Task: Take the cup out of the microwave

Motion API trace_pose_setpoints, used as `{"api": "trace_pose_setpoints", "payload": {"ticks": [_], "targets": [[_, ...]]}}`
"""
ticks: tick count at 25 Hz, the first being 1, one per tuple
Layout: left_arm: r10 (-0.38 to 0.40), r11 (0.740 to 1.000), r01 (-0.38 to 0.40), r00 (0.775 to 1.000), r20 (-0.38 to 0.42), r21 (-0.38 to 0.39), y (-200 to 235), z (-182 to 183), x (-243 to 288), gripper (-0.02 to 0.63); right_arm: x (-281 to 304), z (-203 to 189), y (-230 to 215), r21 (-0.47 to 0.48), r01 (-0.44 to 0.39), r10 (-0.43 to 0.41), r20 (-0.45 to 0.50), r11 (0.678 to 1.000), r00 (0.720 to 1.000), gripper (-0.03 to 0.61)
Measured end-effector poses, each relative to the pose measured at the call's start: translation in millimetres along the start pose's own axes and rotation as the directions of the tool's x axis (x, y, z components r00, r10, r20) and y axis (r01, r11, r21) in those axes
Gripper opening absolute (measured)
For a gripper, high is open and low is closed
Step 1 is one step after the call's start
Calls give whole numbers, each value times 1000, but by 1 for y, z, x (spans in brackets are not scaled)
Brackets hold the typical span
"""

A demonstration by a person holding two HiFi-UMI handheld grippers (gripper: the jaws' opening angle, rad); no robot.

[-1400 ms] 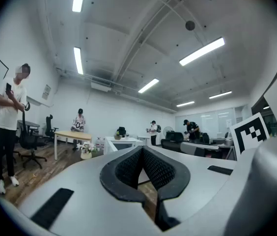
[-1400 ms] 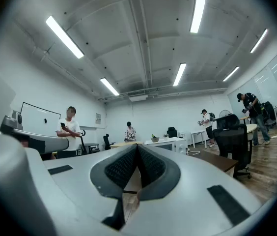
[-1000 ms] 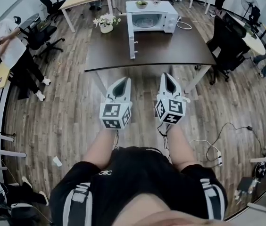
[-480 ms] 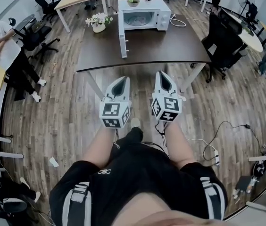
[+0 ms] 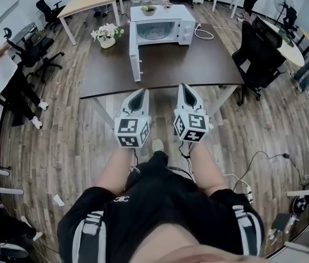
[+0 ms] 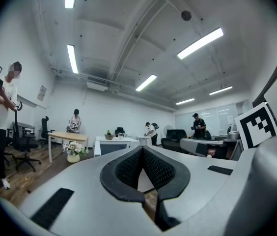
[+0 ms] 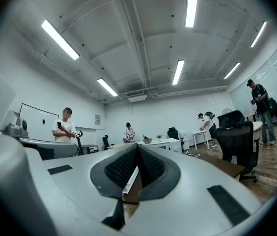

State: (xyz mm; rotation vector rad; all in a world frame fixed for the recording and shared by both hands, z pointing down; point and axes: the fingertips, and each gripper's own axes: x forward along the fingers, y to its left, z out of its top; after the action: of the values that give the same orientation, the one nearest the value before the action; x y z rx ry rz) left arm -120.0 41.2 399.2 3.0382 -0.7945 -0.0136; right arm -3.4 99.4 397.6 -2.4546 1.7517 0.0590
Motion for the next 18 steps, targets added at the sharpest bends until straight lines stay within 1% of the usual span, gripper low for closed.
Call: {"api": "trace_pose_setpoints", "payload": {"ticks": [4, 8, 13, 15, 18], "targets": [[-2, 1000, 2, 1000, -1, -6, 22, -2, 66, -8, 65, -3, -24, -8, -9, 9, -2, 1000, 1000, 0], [-4, 1000, 3, 1000, -14, -12, 52, -4, 147, -8, 144, -10, -54, -8, -13, 13, -11, 1000, 1000, 0], [-17, 1000, 17, 1000, -23, -14, 85, 6, 248, -8, 243, -11, -92, -1, -28, 28, -15, 1000, 999, 0], [-18, 1000, 18, 1000, -21, -13, 96, 11, 281, -8, 276, -10, -105, 3, -34, 34, -11, 999, 999, 0], [0, 1000, 0, 1000, -22, -24, 115, 13, 324, -8, 321, -13, -121, 14, -42, 42, -11, 999, 999, 0]]}}
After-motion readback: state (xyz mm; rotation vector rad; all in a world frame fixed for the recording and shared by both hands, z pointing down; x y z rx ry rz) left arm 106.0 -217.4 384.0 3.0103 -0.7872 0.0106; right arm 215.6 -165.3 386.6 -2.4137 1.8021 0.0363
